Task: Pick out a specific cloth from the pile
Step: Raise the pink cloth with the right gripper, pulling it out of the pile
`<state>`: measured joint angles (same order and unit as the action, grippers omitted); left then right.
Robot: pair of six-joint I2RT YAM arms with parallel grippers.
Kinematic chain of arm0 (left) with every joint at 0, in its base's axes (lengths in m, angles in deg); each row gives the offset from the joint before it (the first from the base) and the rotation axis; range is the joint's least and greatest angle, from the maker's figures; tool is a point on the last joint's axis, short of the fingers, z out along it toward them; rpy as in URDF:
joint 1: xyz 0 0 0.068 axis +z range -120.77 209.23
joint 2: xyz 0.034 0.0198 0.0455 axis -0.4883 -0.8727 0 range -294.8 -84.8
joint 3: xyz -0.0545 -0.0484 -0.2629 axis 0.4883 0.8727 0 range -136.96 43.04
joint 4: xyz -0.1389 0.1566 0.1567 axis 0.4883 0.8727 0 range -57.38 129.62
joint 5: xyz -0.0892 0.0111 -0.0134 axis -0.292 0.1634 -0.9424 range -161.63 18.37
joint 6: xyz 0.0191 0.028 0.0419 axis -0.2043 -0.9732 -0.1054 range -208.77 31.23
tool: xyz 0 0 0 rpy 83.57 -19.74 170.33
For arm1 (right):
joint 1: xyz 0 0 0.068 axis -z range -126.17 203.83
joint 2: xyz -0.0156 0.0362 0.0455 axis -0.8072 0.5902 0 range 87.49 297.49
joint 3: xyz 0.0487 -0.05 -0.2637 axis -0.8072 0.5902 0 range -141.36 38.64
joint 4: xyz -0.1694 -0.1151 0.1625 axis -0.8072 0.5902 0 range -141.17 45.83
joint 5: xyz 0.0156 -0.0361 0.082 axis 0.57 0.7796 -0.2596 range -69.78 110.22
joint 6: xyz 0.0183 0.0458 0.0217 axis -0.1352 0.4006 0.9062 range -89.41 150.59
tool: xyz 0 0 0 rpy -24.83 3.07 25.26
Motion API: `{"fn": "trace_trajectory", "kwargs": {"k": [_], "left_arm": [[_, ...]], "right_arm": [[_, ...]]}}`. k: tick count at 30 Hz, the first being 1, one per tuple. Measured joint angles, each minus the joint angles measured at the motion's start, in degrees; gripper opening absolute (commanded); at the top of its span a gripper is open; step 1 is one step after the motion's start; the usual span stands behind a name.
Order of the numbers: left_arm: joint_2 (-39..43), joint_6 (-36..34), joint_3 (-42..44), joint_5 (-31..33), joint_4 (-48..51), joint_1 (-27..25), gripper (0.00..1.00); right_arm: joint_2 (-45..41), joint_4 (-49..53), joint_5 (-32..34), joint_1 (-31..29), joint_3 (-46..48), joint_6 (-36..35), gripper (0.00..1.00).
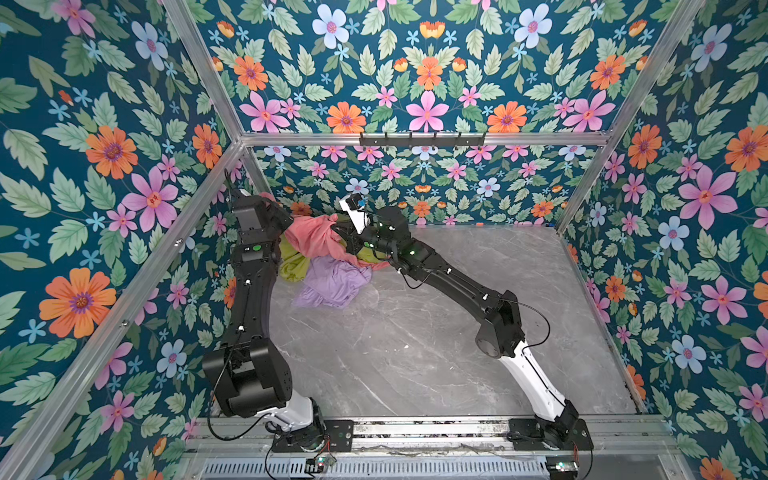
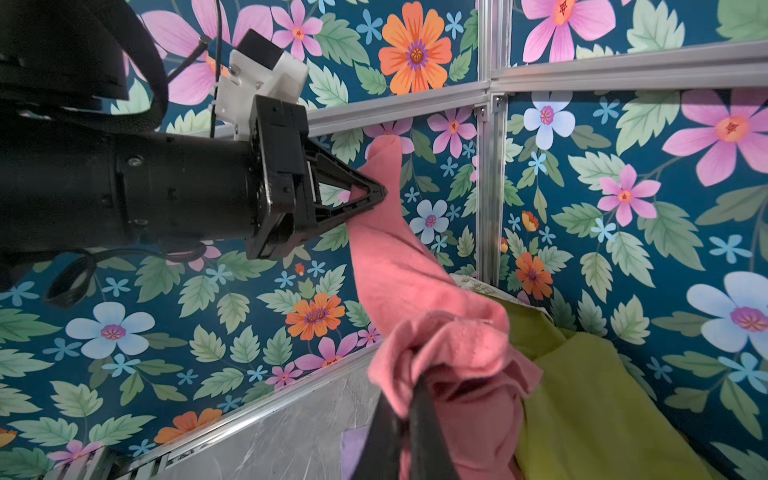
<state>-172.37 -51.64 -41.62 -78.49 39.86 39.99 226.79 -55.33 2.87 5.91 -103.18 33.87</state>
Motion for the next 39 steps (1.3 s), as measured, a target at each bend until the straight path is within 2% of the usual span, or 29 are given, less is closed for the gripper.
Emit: {"fn": "trace_trajectory", "kwargs": {"k": [5,13,39], "left_arm": [[0.09,0.04,0.09,-0.20,-0.83,0.00,0.00],[0.85,0.24,0.33,-0.61,-1.22,0.00,0.00],[2.45,1.44,2.03,-1.95,-1.57,-1.55,0.00]], "right_arm": [[-1.18,0.17,-0.44,-0.07,-1.07,-0.13,0.00],[-6.62,-1.20,-0.37,-0.04,3.89,-0.96,0.00],[-12.55,-1.60,0.02,-0.02,5.79,-5.44,0.00]]}}
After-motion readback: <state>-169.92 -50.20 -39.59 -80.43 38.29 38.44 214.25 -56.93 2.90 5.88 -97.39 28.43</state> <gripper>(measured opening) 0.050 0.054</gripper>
